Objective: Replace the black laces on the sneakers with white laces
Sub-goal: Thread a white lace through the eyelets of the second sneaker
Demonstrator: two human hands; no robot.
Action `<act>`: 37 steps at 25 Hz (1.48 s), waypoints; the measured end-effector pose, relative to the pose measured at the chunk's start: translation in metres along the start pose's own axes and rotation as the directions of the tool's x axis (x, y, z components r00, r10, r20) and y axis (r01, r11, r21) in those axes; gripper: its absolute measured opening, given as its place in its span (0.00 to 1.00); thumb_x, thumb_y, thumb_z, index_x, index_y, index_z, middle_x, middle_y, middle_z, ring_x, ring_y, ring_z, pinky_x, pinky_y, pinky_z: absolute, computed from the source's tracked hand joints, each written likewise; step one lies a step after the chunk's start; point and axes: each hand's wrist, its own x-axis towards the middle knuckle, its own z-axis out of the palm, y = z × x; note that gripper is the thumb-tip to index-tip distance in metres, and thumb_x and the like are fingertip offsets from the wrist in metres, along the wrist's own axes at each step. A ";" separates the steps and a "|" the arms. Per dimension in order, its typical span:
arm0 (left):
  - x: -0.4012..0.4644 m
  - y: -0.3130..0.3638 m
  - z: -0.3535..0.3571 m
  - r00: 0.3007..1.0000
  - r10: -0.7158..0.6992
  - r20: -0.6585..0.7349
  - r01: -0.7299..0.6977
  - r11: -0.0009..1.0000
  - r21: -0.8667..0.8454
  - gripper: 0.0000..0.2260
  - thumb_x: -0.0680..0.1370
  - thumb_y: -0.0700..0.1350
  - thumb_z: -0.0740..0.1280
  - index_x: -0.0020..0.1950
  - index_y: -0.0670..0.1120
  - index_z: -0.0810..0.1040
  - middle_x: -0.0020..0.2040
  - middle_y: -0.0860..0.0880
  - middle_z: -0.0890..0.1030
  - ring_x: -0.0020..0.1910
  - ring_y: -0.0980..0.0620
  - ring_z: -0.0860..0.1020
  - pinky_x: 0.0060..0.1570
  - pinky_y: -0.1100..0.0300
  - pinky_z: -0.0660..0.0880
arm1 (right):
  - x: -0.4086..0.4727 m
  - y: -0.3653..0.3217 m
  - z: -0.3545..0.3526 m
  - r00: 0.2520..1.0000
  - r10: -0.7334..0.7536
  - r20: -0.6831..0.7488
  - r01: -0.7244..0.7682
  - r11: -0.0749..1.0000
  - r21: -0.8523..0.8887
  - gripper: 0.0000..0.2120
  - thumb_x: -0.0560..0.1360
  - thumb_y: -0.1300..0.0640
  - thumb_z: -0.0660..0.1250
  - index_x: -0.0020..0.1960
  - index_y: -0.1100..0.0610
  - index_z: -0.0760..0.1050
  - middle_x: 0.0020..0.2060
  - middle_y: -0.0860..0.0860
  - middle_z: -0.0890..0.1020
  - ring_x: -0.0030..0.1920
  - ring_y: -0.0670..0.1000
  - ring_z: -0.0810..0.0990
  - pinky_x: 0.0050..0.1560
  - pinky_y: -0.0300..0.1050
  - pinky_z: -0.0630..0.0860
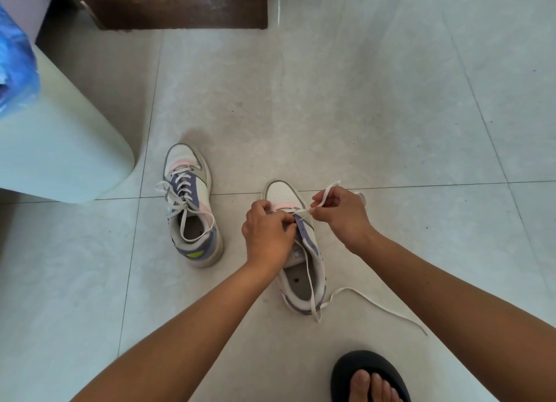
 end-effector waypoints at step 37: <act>-0.064 -0.074 -0.088 0.607 0.096 0.789 -0.763 0.347 0.546 0.08 0.75 0.45 0.66 0.52 0.44 0.79 0.53 0.43 0.78 0.51 0.43 0.79 0.42 0.54 0.69 | -0.031 0.023 -0.018 1.000 -0.009 -0.029 -0.005 0.886 -0.463 0.12 0.74 0.59 0.64 0.48 0.57 0.60 0.34 0.51 0.71 0.32 0.49 0.69 0.32 0.44 0.66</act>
